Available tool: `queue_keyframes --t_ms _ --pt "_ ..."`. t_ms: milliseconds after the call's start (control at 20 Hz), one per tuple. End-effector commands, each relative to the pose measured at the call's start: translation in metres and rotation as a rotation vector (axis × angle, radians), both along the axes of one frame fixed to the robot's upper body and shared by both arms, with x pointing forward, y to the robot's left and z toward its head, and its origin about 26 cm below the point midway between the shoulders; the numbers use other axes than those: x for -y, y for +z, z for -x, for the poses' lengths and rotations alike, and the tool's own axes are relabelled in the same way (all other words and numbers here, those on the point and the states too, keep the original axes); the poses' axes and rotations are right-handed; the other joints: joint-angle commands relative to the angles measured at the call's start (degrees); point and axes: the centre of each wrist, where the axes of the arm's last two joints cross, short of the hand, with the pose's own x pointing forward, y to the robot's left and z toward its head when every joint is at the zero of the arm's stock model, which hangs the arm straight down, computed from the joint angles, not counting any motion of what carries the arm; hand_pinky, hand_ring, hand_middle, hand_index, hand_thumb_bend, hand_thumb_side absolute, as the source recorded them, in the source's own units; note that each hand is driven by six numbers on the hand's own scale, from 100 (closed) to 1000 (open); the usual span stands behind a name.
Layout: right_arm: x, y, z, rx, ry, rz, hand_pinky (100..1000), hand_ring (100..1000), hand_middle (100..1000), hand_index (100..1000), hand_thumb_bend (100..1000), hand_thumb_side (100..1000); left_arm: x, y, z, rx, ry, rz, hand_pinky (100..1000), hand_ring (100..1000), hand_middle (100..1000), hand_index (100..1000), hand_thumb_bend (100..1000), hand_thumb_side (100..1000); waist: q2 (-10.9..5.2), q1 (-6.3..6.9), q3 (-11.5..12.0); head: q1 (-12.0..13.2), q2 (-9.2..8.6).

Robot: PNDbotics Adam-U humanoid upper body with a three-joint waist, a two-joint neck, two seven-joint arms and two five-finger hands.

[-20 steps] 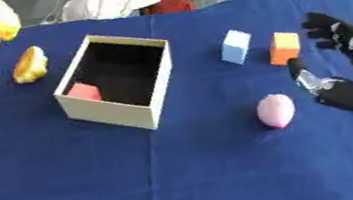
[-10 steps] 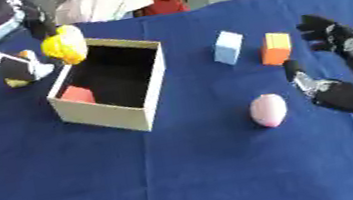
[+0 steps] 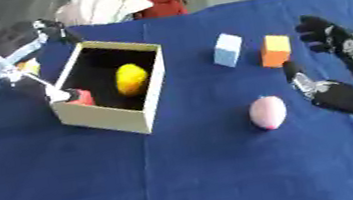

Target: Pick up objects on the table and place them in the box.

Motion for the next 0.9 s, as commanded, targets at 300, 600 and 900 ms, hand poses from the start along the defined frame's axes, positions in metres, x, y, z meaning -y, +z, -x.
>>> queue_keyframes --t_ms 300,600,900 --pt "0.003 0.007 -0.001 0.021 -0.003 0.006 862 894 882 984 216 491 -0.025 0.042 0.028 0.163 0.048 0.019 841 831 808 906 933 467 -1.19 0.13 0.46 -0.3 -0.64" --pt "0.004 0.005 -0.001 0.016 -0.007 0.007 863 894 882 985 212 495 -0.058 0.065 0.037 0.273 0.204 0.064 830 814 782 894 833 414 -1.47 0.25 0.57 -0.59 -0.77" --pt "0.002 0.004 -0.001 0.009 0.0 0.007 863 894 881 985 211 496 -0.108 0.056 0.008 0.22 0.477 0.081 808 795 759 872 812 343 -1.89 0.43 0.35 -0.56 -0.79"
